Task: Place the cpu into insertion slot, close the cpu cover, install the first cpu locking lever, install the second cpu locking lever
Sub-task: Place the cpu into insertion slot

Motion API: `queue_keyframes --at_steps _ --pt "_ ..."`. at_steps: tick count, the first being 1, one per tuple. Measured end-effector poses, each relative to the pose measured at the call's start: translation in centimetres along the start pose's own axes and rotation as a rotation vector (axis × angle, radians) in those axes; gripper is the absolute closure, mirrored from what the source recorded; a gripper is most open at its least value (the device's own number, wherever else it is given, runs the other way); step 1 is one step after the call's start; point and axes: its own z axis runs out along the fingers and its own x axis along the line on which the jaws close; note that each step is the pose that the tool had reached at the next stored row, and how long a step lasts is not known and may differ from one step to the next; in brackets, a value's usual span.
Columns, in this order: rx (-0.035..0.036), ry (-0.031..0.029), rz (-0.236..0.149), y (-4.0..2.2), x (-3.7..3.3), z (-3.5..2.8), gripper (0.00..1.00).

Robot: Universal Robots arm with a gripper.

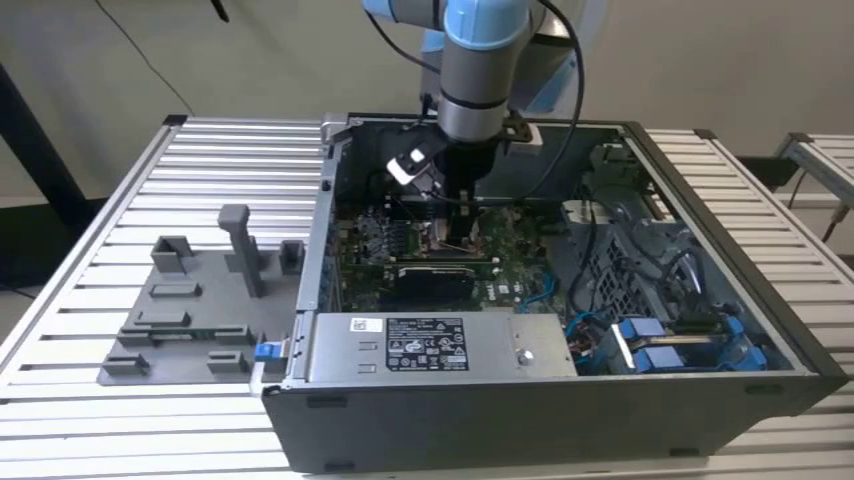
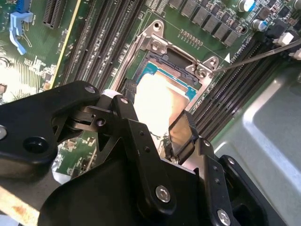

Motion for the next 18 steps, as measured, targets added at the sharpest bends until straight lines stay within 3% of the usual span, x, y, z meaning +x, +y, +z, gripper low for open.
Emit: queue_keyframes --at_steps 18 --pt "-0.0008 0.0 0.0 -0.05 -0.03 0.46 0.46"
